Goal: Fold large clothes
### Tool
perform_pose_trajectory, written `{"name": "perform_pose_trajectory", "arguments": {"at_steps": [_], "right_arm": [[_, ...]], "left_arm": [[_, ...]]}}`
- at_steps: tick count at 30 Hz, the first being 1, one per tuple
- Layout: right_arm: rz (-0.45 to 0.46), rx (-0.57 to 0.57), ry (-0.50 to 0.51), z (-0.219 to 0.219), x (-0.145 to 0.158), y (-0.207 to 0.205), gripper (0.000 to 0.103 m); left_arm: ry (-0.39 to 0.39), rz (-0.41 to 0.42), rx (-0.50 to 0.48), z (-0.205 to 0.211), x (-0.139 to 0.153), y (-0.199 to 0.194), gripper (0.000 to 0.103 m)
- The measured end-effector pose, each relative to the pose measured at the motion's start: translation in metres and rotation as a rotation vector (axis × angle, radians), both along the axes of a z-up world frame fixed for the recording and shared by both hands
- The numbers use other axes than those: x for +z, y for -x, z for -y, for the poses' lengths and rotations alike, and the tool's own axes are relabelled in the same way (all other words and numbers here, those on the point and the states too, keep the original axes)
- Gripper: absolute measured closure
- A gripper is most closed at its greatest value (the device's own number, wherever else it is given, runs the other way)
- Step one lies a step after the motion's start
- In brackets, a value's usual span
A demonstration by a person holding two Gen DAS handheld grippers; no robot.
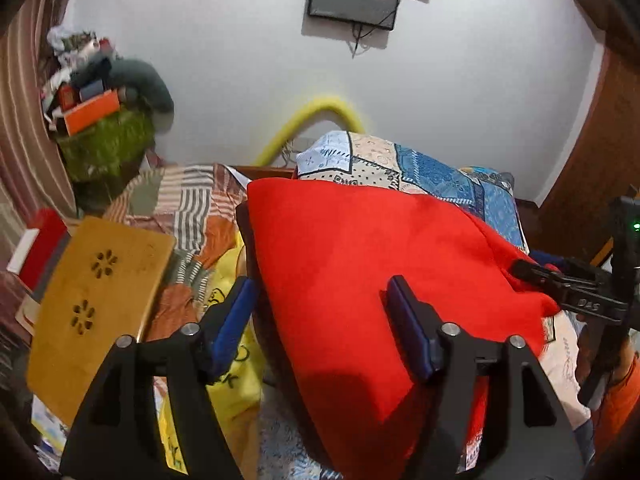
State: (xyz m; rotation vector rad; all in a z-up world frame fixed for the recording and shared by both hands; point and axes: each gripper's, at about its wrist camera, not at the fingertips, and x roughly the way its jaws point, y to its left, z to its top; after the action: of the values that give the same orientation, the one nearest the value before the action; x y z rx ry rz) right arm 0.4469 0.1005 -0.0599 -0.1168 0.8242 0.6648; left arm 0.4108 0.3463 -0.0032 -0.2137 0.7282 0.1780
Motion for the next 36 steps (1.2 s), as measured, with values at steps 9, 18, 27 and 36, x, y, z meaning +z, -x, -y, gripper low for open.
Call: {"name": "perform_pose_trajectory", "arguments": {"at_steps": [9,18,27,36], "right_arm": [[0.079,-0.039,0.134,0.019,-0.008,0.019,0.028],[0.174,-0.015,0.105,0.046,0.043,0.068,0.028],[0.371,0.003,-0.11,0.087,0.129,0.164,0.028],[0.458,0.043,-0.332,0.14,0.177,0.26,0.028]], "left_arm": [[-0.103,-0.035,0.006,0.023,-0.009,0.039,0.019],[-0.102,-0.009,0.052,0.042,0.024,0.077,0.019],[-0.133,0.212,0.039,0.103,0.096,0.163,0.019],[-0.224,0.511,0.059,0.185,0.147,0.279,0.019]]}}
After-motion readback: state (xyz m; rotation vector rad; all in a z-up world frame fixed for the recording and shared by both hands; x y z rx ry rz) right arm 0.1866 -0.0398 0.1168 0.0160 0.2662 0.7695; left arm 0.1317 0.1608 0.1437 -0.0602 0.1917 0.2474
